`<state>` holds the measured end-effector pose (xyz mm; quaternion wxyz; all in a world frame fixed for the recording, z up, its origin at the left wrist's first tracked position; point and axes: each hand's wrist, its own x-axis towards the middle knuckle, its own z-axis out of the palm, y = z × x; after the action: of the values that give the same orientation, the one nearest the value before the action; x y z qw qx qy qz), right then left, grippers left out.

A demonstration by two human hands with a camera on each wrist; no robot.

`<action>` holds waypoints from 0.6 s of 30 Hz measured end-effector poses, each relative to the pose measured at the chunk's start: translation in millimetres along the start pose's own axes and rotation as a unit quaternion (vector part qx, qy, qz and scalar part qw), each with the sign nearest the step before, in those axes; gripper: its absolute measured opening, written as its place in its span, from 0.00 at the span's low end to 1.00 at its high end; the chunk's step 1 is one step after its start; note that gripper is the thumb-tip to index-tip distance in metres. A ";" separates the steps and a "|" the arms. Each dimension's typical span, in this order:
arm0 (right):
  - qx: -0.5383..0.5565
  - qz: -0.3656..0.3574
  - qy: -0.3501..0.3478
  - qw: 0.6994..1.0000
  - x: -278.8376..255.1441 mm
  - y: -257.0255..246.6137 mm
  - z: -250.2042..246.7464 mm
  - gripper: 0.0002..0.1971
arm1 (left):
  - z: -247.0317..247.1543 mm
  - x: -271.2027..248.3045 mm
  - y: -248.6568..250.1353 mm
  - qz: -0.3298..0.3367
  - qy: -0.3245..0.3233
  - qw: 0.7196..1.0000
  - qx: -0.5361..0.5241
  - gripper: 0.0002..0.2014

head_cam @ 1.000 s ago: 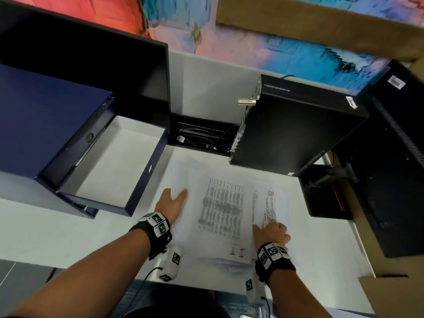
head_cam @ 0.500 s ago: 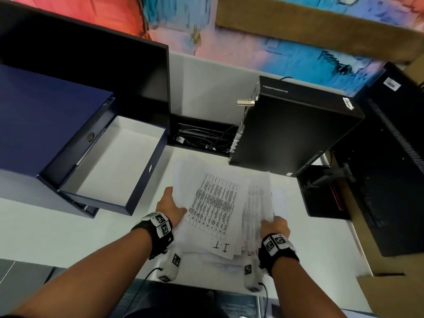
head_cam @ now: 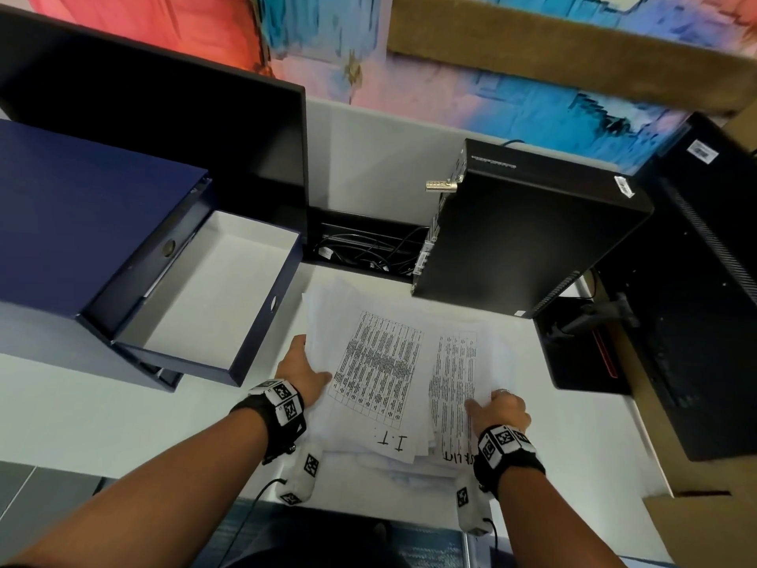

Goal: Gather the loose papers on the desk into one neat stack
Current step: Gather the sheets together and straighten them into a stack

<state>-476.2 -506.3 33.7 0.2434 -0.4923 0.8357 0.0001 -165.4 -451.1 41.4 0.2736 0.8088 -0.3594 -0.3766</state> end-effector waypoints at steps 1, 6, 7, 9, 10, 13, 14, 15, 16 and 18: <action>-0.009 0.000 -0.004 1.000 -0.2 -0.2 -0.2 0.32 | -0.2 0.0 -0.4 0.001 0.000 1.000 0.002 0.32; -0.004 -0.009 0.006 1.000 1.0 -0.6 0.1 0.26 | -0.7 2.3 -1.6 0.002 -0.001 1.000 -0.001 0.33; 0.020 -0.013 0.003 1.000 1.1 -0.7 0.0 0.23 | -0.5 2.7 -2.0 0.002 -0.002 1.000 -0.003 0.33; 0.081 -0.019 0.003 0.997 -1.3 -1.6 -1.8 0.16 | -0.2 3.8 -3.0 0.001 -0.003 1.000 -0.006 0.34; 0.109 -0.018 0.013 0.994 -2.7 -1.8 -2.9 0.13 | -0.1 4.2 -3.3 0.001 -0.004 1.000 -0.007 0.34; 0.176 -0.012 0.048 0.983 -8.7 -4.6 -10.2 0.17 | 0.1 6.7 -4.7 0.003 -0.006 1.000 -0.007 0.34; 0.193 -0.010 0.051 0.980 -10.5 -5.8 -14.6 0.21 | -0.2 7.1 -4.8 0.003 -0.006 1.000 -0.007 0.33; 0.207 -0.008 0.050 0.977 -11.6 -6.3 -19.0 0.23 | -0.2 7.8 -5.5 0.002 -0.006 1.000 -0.008 0.34; 0.209 -0.009 0.046 0.977 -12.9 -6.9 -24.6 0.22 | -0.7 7.7 -5.6 0.001 -0.005 1.000 -0.008 0.34; 0.188 -0.020 0.057 0.980 -15.0 -7.5 -37.9 0.15 | -0.9 7.0 -5.2 0.002 -0.003 1.000 -0.004 0.34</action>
<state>-479.4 -506.9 75.0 0.2832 -0.4538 0.8233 -0.1900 -159.5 -453.4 35.3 0.2760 0.8062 -0.3602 -0.3797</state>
